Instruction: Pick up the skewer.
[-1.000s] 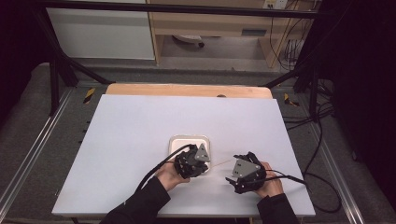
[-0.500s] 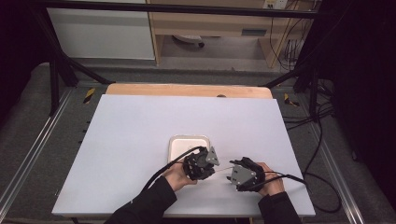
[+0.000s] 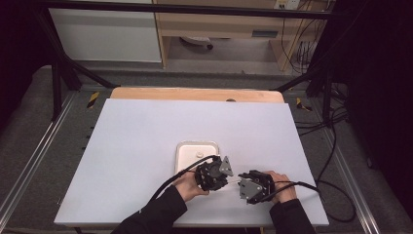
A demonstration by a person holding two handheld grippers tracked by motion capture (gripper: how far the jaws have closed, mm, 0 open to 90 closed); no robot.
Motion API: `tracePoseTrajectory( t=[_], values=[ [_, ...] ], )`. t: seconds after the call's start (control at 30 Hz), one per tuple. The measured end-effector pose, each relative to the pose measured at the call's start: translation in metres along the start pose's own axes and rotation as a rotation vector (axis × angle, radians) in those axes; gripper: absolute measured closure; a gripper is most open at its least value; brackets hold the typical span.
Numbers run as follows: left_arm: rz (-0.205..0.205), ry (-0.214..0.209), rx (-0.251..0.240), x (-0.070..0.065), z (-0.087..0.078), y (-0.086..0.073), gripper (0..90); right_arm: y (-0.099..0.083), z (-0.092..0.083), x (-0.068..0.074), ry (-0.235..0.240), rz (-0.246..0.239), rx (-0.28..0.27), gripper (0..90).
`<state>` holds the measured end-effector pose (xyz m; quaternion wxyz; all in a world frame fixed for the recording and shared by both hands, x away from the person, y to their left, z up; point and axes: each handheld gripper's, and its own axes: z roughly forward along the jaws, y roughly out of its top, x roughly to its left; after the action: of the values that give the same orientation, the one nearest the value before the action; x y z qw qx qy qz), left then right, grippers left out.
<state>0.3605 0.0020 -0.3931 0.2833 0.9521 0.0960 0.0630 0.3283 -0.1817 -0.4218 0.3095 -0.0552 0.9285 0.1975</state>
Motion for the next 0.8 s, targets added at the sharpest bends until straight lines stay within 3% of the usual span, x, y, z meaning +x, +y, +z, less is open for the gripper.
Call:
tracePoseTrajectory(
  t=[0.43,0.7,0.77,0.8],
  values=[
    [-0.002,-0.009,-0.006,-0.0002,0.0009,-0.0007,88.0,0.0007,0.0003,0.0018,-0.003,-0.099,0.024,86.8],
    [0.005,-0.003,0.006,0.0008,0.0011,-0.0011,87.1,0.0026,-0.0006,0.0021,0.002,-0.135,0.037,89.0],
    [0.016,0.026,0.033,0.0010,0.0008,-0.0012,82.0,0.0045,-0.0010,0.0024,0.000,-0.141,0.046,89.0],
    [0.013,0.029,0.045,0.0020,0.0006,-0.0017,74.4,0.0058,-0.0008,0.0021,-0.003,-0.152,0.058,89.1]
  ],
)
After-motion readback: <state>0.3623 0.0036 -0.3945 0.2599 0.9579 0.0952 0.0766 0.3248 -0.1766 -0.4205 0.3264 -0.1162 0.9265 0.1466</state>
